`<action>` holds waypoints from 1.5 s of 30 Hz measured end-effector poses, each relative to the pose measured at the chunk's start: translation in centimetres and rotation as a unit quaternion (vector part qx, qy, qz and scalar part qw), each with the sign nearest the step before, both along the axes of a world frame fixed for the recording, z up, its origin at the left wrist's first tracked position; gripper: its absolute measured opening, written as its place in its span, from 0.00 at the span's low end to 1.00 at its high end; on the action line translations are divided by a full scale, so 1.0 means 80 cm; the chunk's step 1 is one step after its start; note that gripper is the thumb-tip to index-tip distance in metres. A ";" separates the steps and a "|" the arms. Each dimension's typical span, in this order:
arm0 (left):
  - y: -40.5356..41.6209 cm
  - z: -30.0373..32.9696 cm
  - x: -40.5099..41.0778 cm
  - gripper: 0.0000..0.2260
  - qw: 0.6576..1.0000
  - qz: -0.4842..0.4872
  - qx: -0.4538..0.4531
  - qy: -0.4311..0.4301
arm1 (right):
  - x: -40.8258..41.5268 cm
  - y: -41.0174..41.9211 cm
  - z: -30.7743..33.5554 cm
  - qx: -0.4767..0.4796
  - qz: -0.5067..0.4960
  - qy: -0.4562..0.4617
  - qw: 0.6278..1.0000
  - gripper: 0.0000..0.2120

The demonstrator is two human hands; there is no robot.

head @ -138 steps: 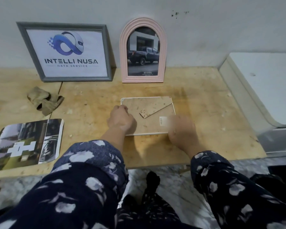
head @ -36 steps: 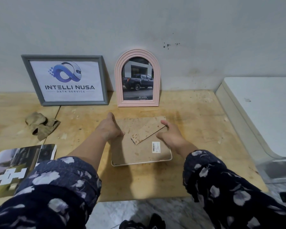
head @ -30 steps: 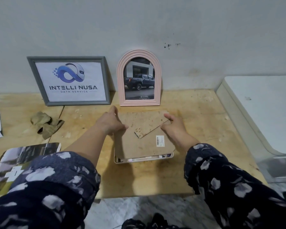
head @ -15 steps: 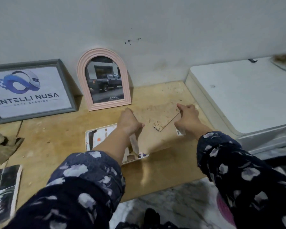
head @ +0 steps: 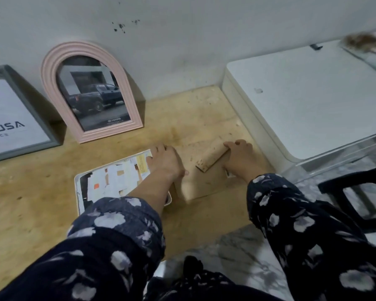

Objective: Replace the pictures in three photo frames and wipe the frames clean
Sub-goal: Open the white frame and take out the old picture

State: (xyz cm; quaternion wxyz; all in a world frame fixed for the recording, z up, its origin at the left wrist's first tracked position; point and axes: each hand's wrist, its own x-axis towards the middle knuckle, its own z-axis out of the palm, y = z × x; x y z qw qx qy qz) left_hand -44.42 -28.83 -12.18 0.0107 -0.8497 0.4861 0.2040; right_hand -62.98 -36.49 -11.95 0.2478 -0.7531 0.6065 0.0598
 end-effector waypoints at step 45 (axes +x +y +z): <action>0.199 0.003 0.163 0.42 0.984 0.177 0.030 -0.010 | 0.209 0.094 -0.023 -0.015 0.155 -0.018 0.988 0.43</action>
